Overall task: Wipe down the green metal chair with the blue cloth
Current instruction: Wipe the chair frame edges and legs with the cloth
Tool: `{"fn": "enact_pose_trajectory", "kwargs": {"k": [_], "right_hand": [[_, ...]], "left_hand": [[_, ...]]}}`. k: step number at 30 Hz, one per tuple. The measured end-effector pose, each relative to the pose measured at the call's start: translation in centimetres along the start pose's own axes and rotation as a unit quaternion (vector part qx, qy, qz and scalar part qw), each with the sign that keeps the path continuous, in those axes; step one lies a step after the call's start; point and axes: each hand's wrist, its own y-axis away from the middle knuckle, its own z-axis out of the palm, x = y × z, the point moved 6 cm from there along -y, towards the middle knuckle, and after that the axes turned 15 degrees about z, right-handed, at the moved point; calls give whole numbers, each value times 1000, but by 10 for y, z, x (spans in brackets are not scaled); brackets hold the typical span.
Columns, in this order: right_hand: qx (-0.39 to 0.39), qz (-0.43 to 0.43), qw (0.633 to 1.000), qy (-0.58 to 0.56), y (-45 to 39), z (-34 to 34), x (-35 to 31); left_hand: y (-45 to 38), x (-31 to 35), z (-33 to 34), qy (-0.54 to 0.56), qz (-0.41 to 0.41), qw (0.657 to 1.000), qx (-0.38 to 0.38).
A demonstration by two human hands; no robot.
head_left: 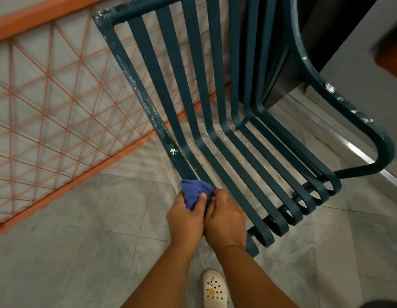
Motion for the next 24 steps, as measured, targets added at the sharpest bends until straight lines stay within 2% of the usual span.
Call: {"fn": "enact_pose_trajectory", "kwargs": {"k": [4, 6, 8, 12, 15, 16, 18, 21, 23, 24], "right_hand": [[-4, 35, 999, 23, -18, 2, -12], [8, 1, 1000, 18, -24, 4, -26], [-11, -34, 999, 34, -25, 11, -34], [-21, -68, 995, 66, -22, 17, -37], [-14, -59, 998, -6, -23, 10, -39], [-12, -49, 998, -41, -24, 8, -37], [-5, -32, 996, -82, -24, 4, -32], [19, 1, 992, -124, -24, 1, -24], [20, 12, 991, -129, -25, 1, -24], [22, 2, 994, -110, -25, 1, -25]], "left_hand": [[-38, 3, -2, 28, -8, 1000, 4], [-62, 5, -6, 46, -20, 999, 18], [-76, 6, -11, 50, -36, 997, 36], [-63, 6, -12, 16, -16, 999, 40], [-25, -2, -11, 20, -12, 1000, 10], [-12, -2, -11, 26, 12, 1000, -5], [7, 9, -12, 23, 129, 991, -29], [6, 30, -11, -79, 307, 946, -71], [-14, 43, -12, -176, 360, 914, -71], [-26, 49, -14, -224, 361, 904, -59]]}}
